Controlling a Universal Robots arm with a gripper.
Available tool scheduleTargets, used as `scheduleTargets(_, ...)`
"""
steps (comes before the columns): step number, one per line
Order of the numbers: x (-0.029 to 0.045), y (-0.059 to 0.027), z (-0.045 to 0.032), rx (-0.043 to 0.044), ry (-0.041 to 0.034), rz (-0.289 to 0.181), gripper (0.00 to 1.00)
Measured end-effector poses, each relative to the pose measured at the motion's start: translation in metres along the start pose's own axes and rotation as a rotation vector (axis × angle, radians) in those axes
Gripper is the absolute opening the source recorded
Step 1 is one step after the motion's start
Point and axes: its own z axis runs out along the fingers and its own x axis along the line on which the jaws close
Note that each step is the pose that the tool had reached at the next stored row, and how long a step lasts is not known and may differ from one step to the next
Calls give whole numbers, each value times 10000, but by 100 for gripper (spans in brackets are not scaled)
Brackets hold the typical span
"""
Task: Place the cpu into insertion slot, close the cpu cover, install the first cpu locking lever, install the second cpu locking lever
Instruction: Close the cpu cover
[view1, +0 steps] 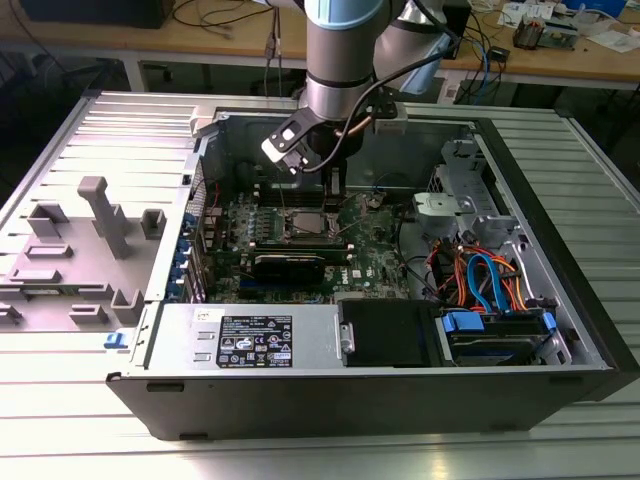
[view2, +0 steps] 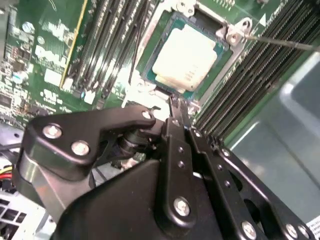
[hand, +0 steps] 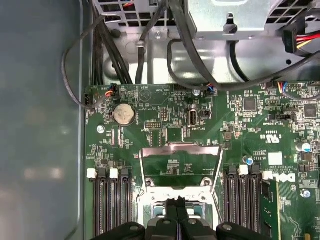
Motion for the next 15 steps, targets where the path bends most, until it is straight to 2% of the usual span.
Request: scheduleTargets(15, 5, 7, 0, -1, -7, -1, 11)
